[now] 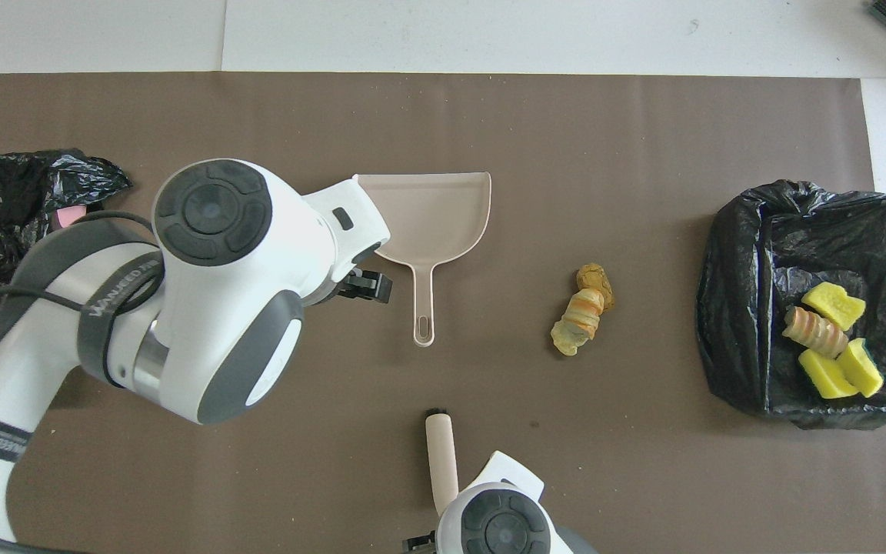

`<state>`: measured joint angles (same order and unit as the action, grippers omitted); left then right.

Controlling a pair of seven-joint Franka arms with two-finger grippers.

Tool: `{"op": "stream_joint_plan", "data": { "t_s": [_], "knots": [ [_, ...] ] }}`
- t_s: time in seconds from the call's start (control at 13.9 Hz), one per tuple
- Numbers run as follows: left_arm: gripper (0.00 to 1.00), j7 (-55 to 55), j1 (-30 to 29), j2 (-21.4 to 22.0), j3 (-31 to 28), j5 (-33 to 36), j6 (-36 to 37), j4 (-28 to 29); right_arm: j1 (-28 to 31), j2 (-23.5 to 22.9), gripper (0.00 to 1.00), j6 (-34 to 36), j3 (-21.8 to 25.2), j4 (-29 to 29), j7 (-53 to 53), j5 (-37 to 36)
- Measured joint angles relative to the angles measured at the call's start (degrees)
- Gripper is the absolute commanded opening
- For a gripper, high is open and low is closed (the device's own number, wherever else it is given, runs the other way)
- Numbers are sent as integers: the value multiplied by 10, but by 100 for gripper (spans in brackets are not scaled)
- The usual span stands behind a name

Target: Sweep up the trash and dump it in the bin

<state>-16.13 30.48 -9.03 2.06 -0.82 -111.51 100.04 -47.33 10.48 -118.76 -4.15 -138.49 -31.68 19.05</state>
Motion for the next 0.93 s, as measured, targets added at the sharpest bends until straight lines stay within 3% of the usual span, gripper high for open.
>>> {"op": "stream_joint_plan", "data": {
  "t_s": [0.29,0.72,0.79,0.93],
  "knots": [
    [100,-60,53,-67,1,0,-95,23,-41,-19,100,-67,-1,-36,-17,11],
    [100,-99,74,-92,-1,0,-162,56,-44,-22,99,-72,-1,-49,-25,20],
    [100,-102,74,-96,-3,0,-173,56,-49,-21,88,-72,-1,-51,-28,22],
    [100,-104,73,-98,-6,0,-178,56,-60,-19,44,-72,-1,-56,-31,22]
  ]
}}
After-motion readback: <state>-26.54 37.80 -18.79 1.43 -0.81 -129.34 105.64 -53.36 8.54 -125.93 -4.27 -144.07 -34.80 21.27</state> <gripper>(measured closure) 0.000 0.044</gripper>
